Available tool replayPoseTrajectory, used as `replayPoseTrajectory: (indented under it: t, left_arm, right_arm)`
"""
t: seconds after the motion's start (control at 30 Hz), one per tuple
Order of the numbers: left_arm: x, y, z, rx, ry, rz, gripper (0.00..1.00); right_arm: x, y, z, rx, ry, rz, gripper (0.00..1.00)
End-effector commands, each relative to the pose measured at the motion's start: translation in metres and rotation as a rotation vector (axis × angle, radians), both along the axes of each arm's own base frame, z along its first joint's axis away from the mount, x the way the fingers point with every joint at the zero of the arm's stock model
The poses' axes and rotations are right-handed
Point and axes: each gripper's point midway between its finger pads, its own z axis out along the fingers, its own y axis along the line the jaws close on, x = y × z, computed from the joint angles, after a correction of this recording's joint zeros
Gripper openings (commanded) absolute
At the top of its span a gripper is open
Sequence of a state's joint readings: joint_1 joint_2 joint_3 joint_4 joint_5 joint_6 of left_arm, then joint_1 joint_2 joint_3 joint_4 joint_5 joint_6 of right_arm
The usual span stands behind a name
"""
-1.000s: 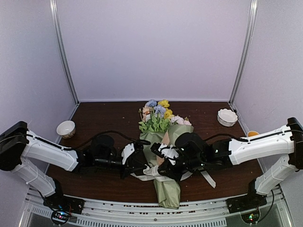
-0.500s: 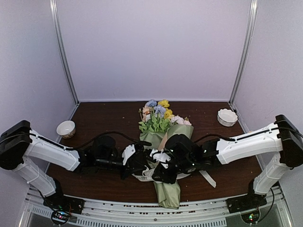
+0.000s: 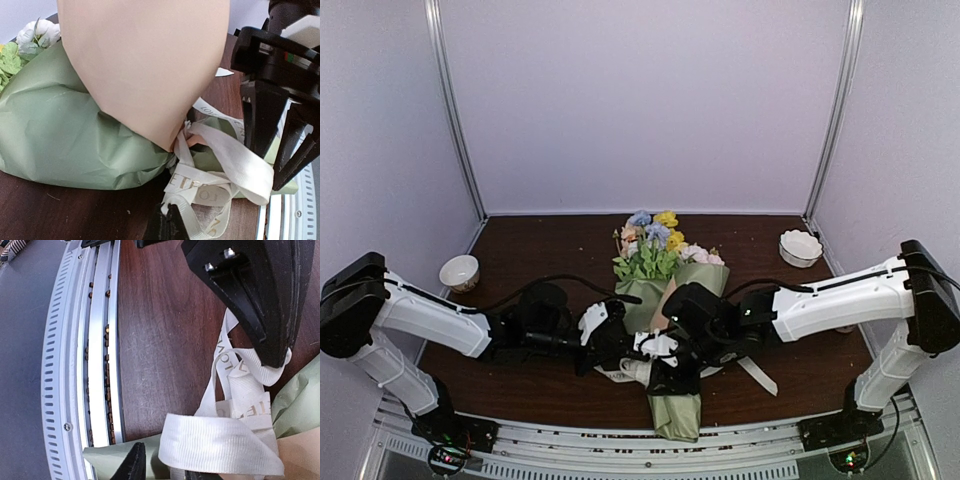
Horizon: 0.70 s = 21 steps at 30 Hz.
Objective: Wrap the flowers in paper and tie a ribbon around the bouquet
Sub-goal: Cross the half-tied ribbon over the folded bouquet.
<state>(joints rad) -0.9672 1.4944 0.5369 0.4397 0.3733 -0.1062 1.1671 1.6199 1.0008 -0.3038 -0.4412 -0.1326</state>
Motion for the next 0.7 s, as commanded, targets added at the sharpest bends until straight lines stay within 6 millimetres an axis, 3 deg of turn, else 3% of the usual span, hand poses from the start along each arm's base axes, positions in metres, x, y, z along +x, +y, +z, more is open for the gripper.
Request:
replayPoseTrajectory:
  t: [0.0,0.27,0.67]
  left_arm:
    - [0.004,-0.006,0.007,-0.022,-0.001,-0.009,0.00]
    - [0.002,-0.008,0.011,-0.035,0.001,-0.025,0.00]
    - [0.001,-0.008,0.011,-0.039,0.003,-0.027,0.00]
  right_arm:
    - [-0.002,-0.012,0.012,-0.026,-0.034,0.018,0.30]
    - [0.022,-0.010,0.046,0.217,-0.121,-0.249,0.36]
    - [0.023,-0.003,0.042,0.334,0.011,-0.420,0.39]
